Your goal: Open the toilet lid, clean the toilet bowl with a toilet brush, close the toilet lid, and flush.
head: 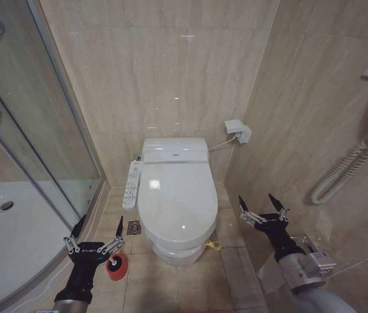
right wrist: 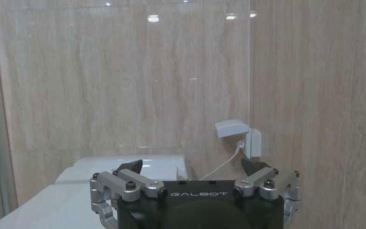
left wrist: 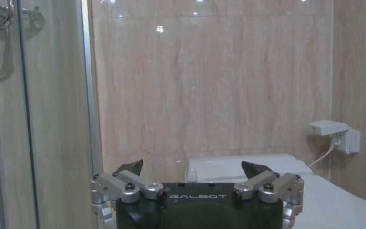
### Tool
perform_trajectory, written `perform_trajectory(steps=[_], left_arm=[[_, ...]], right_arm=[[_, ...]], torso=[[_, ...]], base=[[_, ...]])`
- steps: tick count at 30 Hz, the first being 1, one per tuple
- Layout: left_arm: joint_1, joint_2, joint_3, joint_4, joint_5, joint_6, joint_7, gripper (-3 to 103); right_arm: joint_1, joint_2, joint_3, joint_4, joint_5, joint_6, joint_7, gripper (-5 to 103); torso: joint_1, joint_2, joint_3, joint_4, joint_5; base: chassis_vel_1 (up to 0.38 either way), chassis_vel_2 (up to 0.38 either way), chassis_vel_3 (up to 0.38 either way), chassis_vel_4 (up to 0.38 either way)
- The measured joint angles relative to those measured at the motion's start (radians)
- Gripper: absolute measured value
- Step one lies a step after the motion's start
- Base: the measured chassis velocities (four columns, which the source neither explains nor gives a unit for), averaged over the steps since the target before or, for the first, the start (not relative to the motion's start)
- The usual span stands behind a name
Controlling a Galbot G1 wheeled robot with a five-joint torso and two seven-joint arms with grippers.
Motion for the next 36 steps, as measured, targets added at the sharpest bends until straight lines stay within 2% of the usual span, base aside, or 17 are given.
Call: perform_trajectory(steps=[17,36], left_arm=[[0.0,0.0,0.0,0.0,0.0,0.0,0.0,100],[0.0,0.0,0.0,0.0,0.0,0.0,0.0,100]], right_arm=[[0.0,0.0,0.0,0.0,0.0,0.0,0.0,100],[0.0,0.0,0.0,0.0,0.0,0.0,0.0,100]], torso=[[-0.001,0.0,0.0,-0.0001,0.0],[0.0,0.0,0.0,0.0,0.0001]], base=[[-0.008,0.013,0.009,-0.012],[-0.117,0.113,0.116,-0.113]])
